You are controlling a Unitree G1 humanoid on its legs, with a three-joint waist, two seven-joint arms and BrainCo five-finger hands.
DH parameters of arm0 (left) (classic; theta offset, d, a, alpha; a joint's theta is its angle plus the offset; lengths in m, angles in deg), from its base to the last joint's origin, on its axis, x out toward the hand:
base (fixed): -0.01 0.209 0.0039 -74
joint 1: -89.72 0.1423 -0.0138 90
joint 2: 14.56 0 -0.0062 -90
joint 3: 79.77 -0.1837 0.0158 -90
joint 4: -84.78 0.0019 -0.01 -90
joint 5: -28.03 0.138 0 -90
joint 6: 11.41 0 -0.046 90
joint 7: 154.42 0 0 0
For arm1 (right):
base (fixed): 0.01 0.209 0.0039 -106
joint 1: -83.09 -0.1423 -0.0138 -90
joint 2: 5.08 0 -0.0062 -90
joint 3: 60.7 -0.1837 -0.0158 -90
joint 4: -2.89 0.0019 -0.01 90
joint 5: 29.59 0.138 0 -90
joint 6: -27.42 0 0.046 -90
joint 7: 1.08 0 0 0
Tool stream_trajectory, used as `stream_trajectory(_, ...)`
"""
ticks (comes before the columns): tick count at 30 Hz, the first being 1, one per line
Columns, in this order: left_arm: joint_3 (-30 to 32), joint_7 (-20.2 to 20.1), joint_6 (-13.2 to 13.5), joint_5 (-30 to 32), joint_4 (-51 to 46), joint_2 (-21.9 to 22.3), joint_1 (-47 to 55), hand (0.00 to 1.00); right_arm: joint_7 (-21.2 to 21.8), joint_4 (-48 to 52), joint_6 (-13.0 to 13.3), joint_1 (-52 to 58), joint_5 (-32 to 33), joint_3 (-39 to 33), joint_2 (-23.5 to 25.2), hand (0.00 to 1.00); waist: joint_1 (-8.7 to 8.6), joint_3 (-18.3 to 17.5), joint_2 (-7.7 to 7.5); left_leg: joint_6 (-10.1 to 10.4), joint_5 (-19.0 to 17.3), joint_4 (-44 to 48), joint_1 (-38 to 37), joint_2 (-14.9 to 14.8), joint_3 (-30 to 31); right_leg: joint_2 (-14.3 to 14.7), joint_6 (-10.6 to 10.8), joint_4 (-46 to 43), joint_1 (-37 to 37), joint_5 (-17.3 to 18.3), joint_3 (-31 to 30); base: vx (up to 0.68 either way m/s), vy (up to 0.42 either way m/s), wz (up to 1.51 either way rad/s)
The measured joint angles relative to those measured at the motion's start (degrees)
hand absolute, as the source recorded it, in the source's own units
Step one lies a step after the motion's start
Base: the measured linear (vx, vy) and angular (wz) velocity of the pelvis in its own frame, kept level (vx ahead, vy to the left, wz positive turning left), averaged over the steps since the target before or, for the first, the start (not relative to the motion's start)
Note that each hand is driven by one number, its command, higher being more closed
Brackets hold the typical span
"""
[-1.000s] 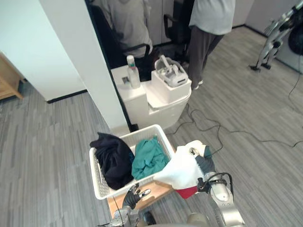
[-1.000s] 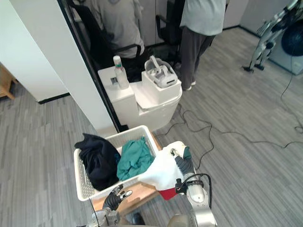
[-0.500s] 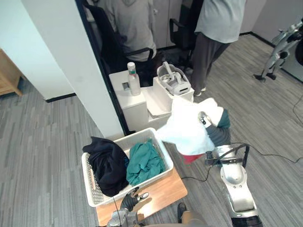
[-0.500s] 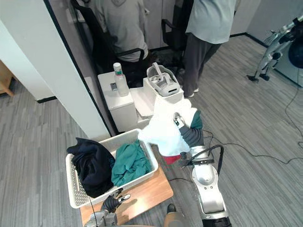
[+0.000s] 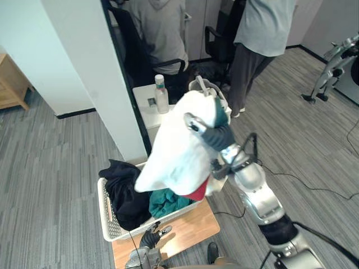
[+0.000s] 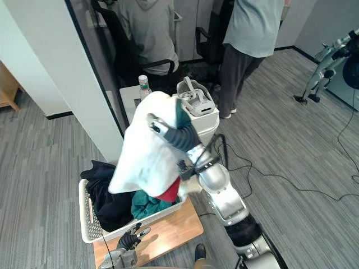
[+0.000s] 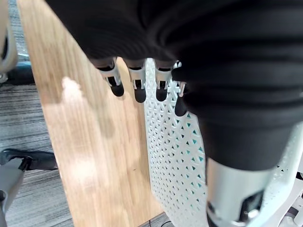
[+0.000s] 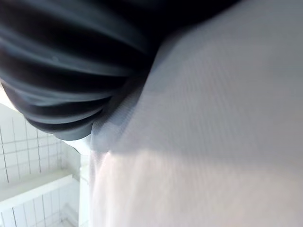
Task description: Tidy the bed and pick cloth on bed and put in laundry
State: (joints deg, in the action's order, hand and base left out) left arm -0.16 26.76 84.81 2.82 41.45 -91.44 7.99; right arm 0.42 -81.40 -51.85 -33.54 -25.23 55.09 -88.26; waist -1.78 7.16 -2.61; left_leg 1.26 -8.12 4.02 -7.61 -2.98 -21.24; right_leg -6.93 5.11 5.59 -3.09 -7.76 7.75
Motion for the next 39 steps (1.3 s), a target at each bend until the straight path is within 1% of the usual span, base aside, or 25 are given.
stream_trajectory(1,0.52,0.12,0.40,-0.16,-0.10,0.03,0.01,0.00,-0.09,-2.69,-0.07,-2.07,-0.50,0.07,1.14,1.00,0.34,0.00,-0.20,0.10,0.37,0.00,0.51,0.07,0.96,-0.14,-0.09,0.00,-0.15,-0.06,0.67,-0.08,-0.036,0.33)
stream_trajectory(3,1.48,0.17,0.57,-0.20,-0.65,0.10,0.01,0.00,-0.16,-5.23,-0.11,-4.85,-0.62,0.06,1.75,1.00,1.10,0.12,-0.53,-0.11,0.97,0.01,1.81,0.08,2.47,-0.24,-0.27,0.01,-0.04,-0.19,2.28,-0.11,-0.040,0.47)
stream_trajectory(4,1.71,0.18,0.66,-0.40,-1.25,-0.05,0.20,0.00,-0.27,-6.63,-0.11,-6.60,-1.73,0.01,2.02,1.00,1.21,0.25,-0.75,-0.17,1.52,0.00,2.62,0.13,4.00,-0.36,-0.29,0.02,-0.02,-0.19,3.64,-0.12,-0.054,0.59)
stream_trajectory(7,2.06,0.15,0.67,-1.16,-2.47,-0.33,0.35,0.00,-0.35,-7.94,-0.49,-8.71,-3.64,-0.09,1.98,1.00,1.86,0.79,-0.78,-0.10,2.66,0.06,3.96,0.26,6.87,-0.59,-0.33,0.02,0.12,-0.21,6.46,-0.07,-0.042,0.60)
stream_trajectory(8,2.10,0.01,0.67,-1.32,-4.16,-0.74,0.76,0.00,-0.58,-8.78,-0.59,-9.61,-4.99,-0.41,2.07,1.00,2.20,1.79,-0.59,-0.07,3.35,0.13,5.06,0.38,8.43,-0.76,-0.35,0.02,0.30,-0.20,8.01,-0.09,-0.027,0.49)
stream_trajectory(9,2.12,-0.06,0.68,-1.39,-4.62,-0.82,0.76,0.00,-0.73,-8.78,-0.66,-9.61,-5.03,-0.56,2.02,1.00,2.55,2.26,-0.44,0.04,3.62,0.13,5.39,0.48,8.89,-0.86,-0.36,0.02,0.31,-0.20,8.47,-0.10,-0.015,0.56)
stream_trajectory(10,2.27,-0.26,0.68,-1.47,-5.83,-0.86,0.94,0.00,-1.23,-8.78,-0.80,-9.60,-5.15,-0.63,1.96,1.00,2.54,3.35,-0.02,-0.18,4.15,0.12,6.03,0.74,10.00,-1.11,-0.37,0.02,0.35,-0.20,9.46,-0.13,0.003,0.47)
stream_trajectory(13,3.85,-1.31,0.67,-1.69,-8.25,-0.88,1.60,0.00,-1.27,-8.78,-1.15,-9.23,-5.65,-0.56,2.18,1.00,2.54,6.52,1.47,-0.25,4.59,0.07,7.27,1.09,10.82,-1.45,-0.63,0.00,0.76,-0.39,10.51,-0.11,0.015,0.25)
stream_trajectory(14,4.18,-1.32,0.68,-1.71,-8.41,-0.96,1.73,0.00,-1.26,-8.78,-1.16,-8.76,-5.70,-0.51,2.38,1.00,2.53,6.99,1.68,-0.25,4.64,0.16,7.71,1.09,10.94,-1.49,-0.65,0.00,1.01,-0.40,10.65,-0.16,0.024,0.08)
stream_trajectory(17,4.95,-1.33,0.49,-1.69,-8.35,-1.81,1.94,0.00,-1.06,-8.78,-1.29,-5.55,-6.82,0.03,2.74,1.00,2.36,8.71,3.13,0.08,5.32,-0.02,9.44,1.09,11.23,-1.61,-0.81,-0.70,3.00,-0.32,11.11,-0.07,0.011,0.07)
stream_trajectory(19,5.17,-1.32,0.51,-1.69,-8.37,-1.91,1.95,0.00,-0.03,-8.92,-2.31,-2.85,-7.33,1.58,2.76,1.00,2.08,10.47,4.31,-0.18,5.84,0.02,9.86,1.06,11.26,-1.61,-0.88,-0.89,3.56,-0.37,11.16,0.00,0.000,0.00)
stream_trajectory(20,5.33,-1.33,0.49,-1.69,-8.34,-1.89,2.00,0.00,0.06,-9.28,-2.38,-2.40,-7.37,2.34,2.76,1.00,1.96,10.75,4.54,-0.19,5.89,0.01,9.94,1.06,11.25,-1.60,-0.90,-0.89,3.68,-0.39,11.16,-0.01,0.007,-0.04)
stream_trajectory(21,5.57,-1.32,0.50,-1.70,-8.32,-1.86,2.22,0.00,0.18,-10.60,-2.44,-2.02,-7.75,3.95,3.01,0.00,1.73,10.91,4.81,-0.20,5.90,0.02,10.39,1.02,11.07,-1.57,-0.96,-0.90,4.28,-0.44,11.16,-0.01,0.004,-0.07)
stream_trajectory(24,6.00,-1.43,0.53,-1.73,-8.14,-1.86,2.35,0.00,1.17,-15.68,-2.59,-2.05,-11.25,5.42,4.96,0.00,1.34,11.29,5.33,-0.22,5.92,0.03,11.02,0.95,10.78,-1.51,-1.00,-0.85,4.99,-0.48,11.09,0.01,0.005,-0.05)
stream_trajectory(27,6.22,-2.20,0.52,-1.84,-7.73,-1.86,2.36,0.00,0.97,-20.74,-3.40,-2.19,-14.66,5.54,6.48,0.00,1.55,11.55,5.81,-0.23,5.92,0.13,11.00,0.94,10.40,-1.49,-1.00,-0.60,4.99,-0.49,10.91,0.03,0.011,-0.05)
stream_trajectory(30,6.38,-2.31,0.52,-1.86,-7.38,-1.86,2.35,0.00,0.41,-25.41,-4.43,-3.60,-17.71,4.84,6.71,0.00,2.03,11.68,6.05,-0.23,5.92,0.12,10.94,0.87,10.25,-1.39,-0.99,-0.38,4.88,-0.49,10.92,0.01,0.004,-0.01)
stream_trajectory(31,6.53,-2.33,0.54,-1.88,-6.73,-1.86,2.34,0.00,-0.40,-28.64,-4.92,-5.20,-18.70,2.71,6.95,0.00,2.50,11.75,6.19,-0.23,5.92,0.16,10.74,0.79,10.20,-1.29,-1.00,-0.27,4.60,-0.49,10.98,0.00,0.000,0.00)
stream_trajectory(33,6.69,-2.31,0.48,-1.88,-5.92,-1.86,2.40,0.00,-1.29,-30.92,-5.34,-6.56,-19.54,-0.30,6.99,0.00,2.61,11.83,6.33,-0.22,5.91,0.21,10.28,0.73,10.22,-1.28,-0.99,-0.22,4.02,-0.49,11.12,0.00,0.002,0.03)
stream_trajectory(36,7.80,-2.32,0.35,-2.22,-5.40,-1.56,3.59,0.00,-3.35,-31.40,-5.89,-7.15,-20.64,-5.89,6.85,0.00,2.57,11.93,6.46,-0.20,5.90,0.18,9.11,0.74,10.48,-1.31,-0.98,-0.07,2.45,-0.48,11.61,-0.01,0.018,0.10)
stream_trajectory(39,8.66,-2.32,0.30,-2.18,-4.66,-1.55,3.58,0.00,-5.04,-31.06,-5.96,-7.43,-20.79,-8.34,6.03,0.00,2.48,11.92,6.45,-0.18,5.89,0.12,8.66,0.74,10.31,-1.34,-0.96,-0.04,2.09,-0.49,11.61,-0.06,0.023,-0.02)
